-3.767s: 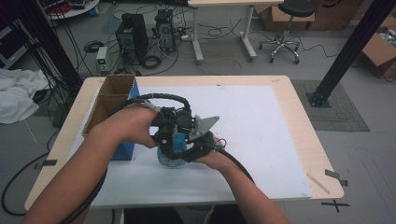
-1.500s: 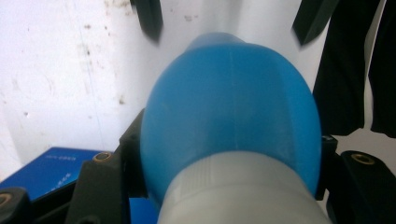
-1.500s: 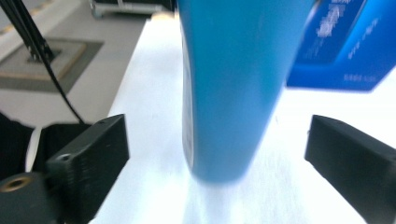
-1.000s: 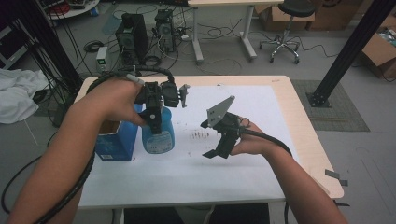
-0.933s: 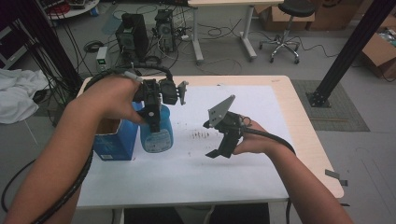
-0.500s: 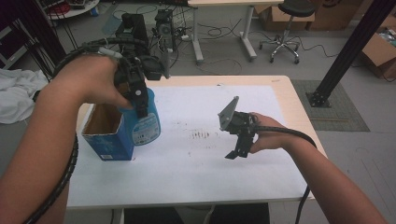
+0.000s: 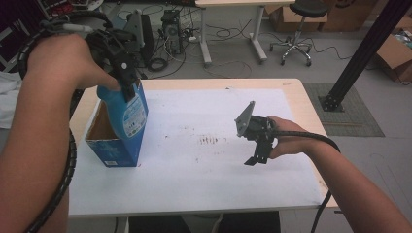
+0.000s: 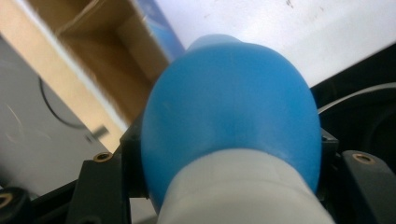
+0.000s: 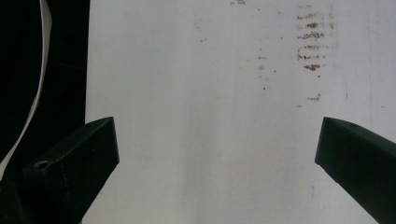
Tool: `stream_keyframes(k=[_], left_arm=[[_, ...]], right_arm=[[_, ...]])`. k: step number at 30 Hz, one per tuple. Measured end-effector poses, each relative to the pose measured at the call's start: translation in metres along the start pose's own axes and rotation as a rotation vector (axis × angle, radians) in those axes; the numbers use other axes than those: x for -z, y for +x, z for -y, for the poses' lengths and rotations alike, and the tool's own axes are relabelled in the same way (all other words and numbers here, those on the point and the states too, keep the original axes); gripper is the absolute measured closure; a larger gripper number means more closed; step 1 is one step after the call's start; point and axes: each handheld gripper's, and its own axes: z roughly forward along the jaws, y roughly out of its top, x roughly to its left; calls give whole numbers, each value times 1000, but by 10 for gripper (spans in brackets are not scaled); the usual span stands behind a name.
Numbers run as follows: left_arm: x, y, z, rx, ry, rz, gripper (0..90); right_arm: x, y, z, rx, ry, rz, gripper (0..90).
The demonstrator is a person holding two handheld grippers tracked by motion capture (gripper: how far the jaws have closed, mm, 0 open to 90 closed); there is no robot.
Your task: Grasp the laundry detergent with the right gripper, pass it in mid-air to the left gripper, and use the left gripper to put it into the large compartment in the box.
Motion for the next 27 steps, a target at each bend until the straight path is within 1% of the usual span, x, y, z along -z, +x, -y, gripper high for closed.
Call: stream_keyframes(k=[5,10,13,15,18,22,23,27], left_arm=[[4,17,1,120,0,11,382],[5,33,2,215,-5,-4,383],[4,43,1,261,0,-3,382],[2,50,1,281,-12,-1,383],[-3,58,0,309,-6,6,382],[-12,68,0,322,-5,5,382],[-15,69,-1,331,-7,7,383],[-26,76,-4,337,-4,5,383]], right_arm=[[0,-1,1,2,20,-3,0],[0,-1,1,7,46,-10,0],[1,-2,2,5,58,-9,0],[2,-2,2,2,59,-8,0],[3,-2,4,-1,56,-7,0],[3,-2,6,-7,59,-9,0],[3,-2,6,-9,61,-8,0],[3,-3,7,-12,65,-9,0]])
